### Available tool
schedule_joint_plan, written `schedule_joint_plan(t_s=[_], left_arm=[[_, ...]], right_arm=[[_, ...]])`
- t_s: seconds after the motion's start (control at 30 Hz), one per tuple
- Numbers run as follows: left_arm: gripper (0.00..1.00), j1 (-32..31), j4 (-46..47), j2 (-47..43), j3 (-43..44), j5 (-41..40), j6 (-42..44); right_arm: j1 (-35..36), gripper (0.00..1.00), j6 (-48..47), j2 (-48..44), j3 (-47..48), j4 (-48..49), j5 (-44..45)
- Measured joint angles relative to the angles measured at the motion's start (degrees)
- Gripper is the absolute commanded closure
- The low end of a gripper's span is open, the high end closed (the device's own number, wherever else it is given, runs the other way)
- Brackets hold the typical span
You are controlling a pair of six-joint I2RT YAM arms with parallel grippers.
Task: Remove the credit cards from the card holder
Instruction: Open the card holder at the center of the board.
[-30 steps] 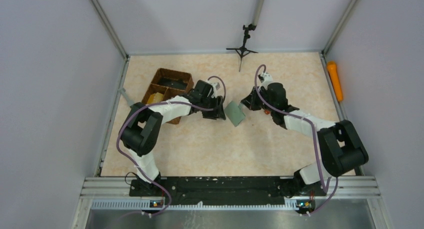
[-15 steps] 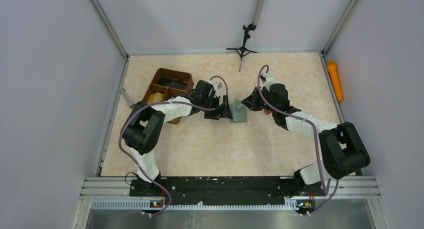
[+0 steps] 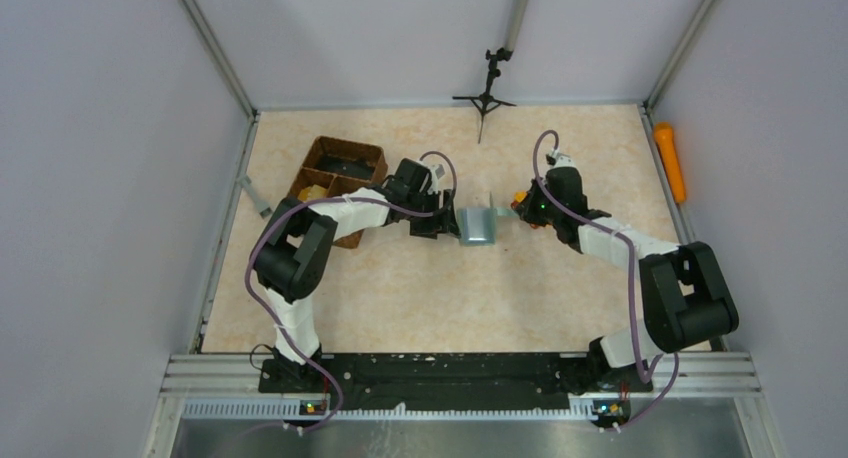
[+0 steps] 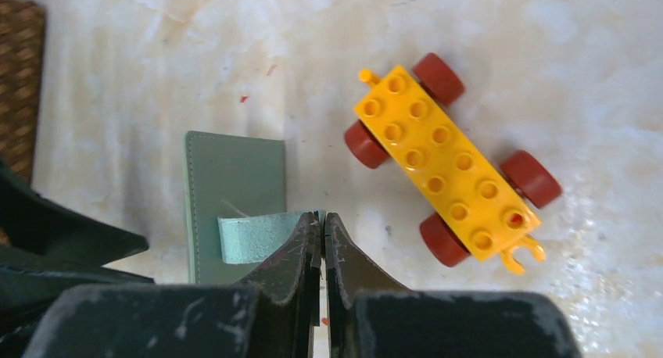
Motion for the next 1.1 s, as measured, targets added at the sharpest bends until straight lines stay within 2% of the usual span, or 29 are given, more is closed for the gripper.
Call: schedule_joint_plan(t_s=[0.3,0.67,0.7,0.77,0.8,0.9,1.1], left_arm=[[0.52,0.15,1.73,2.51,1.14,3.37,-0.52],[0.70,0.48,5.31,7.54,3.28,11.91,-4.17],[0.75,0.48,5.46,7.85,3.43,12.35,-4.55],[0.96,0.48,6.29,8.87,3.74,13.88,-5.44],[1.00,0.48,6.86,9.49,3.80,14.82,-5.97],[1.00,0.55,8.68,11.06,3.76,17.81,-7.54],[1.00,1.01,11.78,8.94,0.26,17.00,-7.69]], right_arm=[[0.00,1.00,-0.11,0.00,0.79,-4.44,6.75],[0.00,1.00,-0.15,0.00,1.36,-5.77,7.78],[0.00,1.00,-0.15,0.00,1.36,-5.75,7.76],[0.00,1.00,-0.15,0.00,1.36,-5.81,7.72],[0.00,1.00,-0.15,0.00,1.36,-5.81,7.72],[0.00,1.00,-0.15,0.00,1.36,-5.81,7.72],[0.00,0.99,-0.15,0.00,1.36,-5.81,7.76]])
